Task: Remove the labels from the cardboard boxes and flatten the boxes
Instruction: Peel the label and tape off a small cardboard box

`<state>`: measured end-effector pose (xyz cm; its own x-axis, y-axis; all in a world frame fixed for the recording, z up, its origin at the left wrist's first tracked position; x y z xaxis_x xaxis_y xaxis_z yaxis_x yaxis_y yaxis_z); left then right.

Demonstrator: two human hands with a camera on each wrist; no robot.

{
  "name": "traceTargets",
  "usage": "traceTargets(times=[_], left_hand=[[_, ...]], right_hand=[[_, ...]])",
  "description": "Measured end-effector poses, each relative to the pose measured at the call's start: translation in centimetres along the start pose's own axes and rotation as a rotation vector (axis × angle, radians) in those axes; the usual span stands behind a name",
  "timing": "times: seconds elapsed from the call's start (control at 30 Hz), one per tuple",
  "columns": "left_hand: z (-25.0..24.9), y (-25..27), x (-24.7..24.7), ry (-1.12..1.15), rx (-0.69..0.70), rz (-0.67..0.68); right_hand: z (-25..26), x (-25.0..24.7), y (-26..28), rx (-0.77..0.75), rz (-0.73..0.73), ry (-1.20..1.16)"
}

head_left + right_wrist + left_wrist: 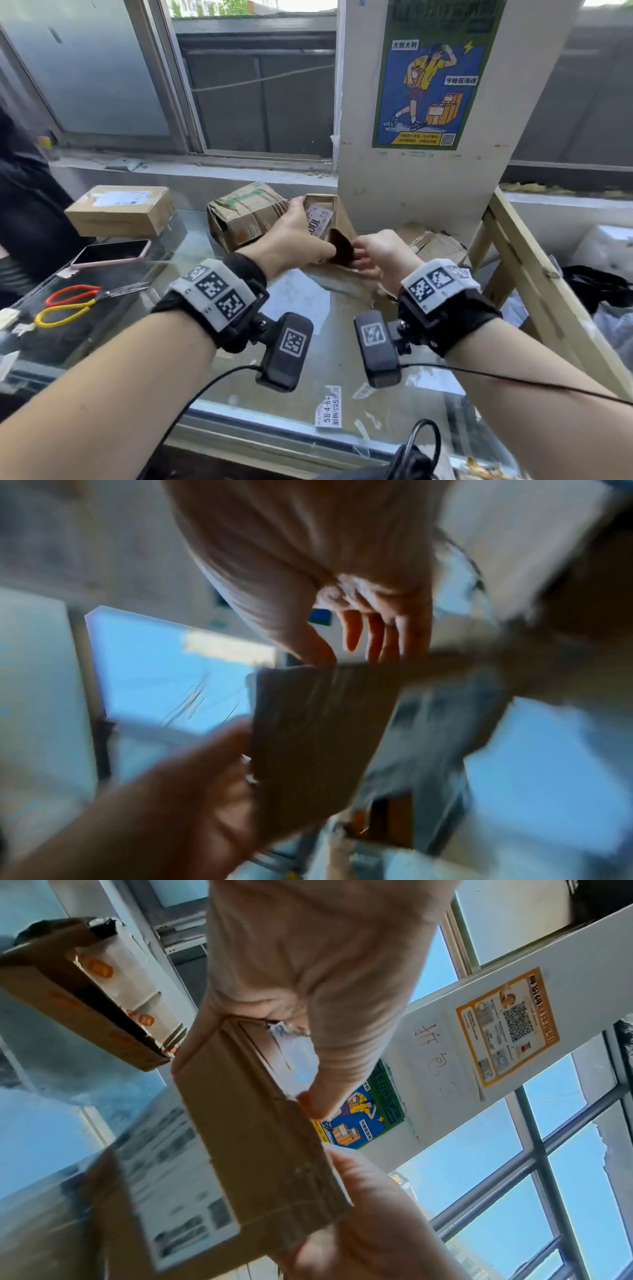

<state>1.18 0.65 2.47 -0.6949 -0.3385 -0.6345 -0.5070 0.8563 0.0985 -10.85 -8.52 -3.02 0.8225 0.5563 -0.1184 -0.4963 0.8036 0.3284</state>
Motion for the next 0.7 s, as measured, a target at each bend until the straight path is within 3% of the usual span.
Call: traceTargets(times=[0.1, 0.23, 0.43, 0.53, 0.7], left_hand=[[0.0, -0.6, -0.7, -0.12, -0.022, 0.035], [0.0, -1.1, -0.1, -0.257, -0.017, 0.077], [-1.0, -1.3, -0.6, -0.556, -0.001, 0.17], [-1.2, -1.4, -1.7, -0.633, -0.023, 0.169], [2.0, -1.6, 1.4, -0.558, 0.031, 0.177]], right_hand=[[2.7, -0.3, -0.5, -0.282, -0.106, 0.59], [4.4, 3.2, 0.5, -0.632, 0.032, 0.762], [5.8, 4.2, 2.6, -0.976, -0.055, 0.814], [5.7, 4.8, 2.7, -1.05, -0.03, 0.845], [2.2, 5.0, 1.9, -1.01, 0.034, 0.987]])
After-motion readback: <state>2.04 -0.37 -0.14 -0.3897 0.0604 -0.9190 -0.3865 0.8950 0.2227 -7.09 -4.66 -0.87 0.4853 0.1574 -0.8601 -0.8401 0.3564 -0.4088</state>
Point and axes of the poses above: each hand's wrist, its own y-axis away from the middle knuckle, its own x-axis out of the palm, z = x × y, the point moved 9 cm from there along -y, towards the middle knuckle, and after that the axes turned 2 degrees about z, right-handed, at the moved point
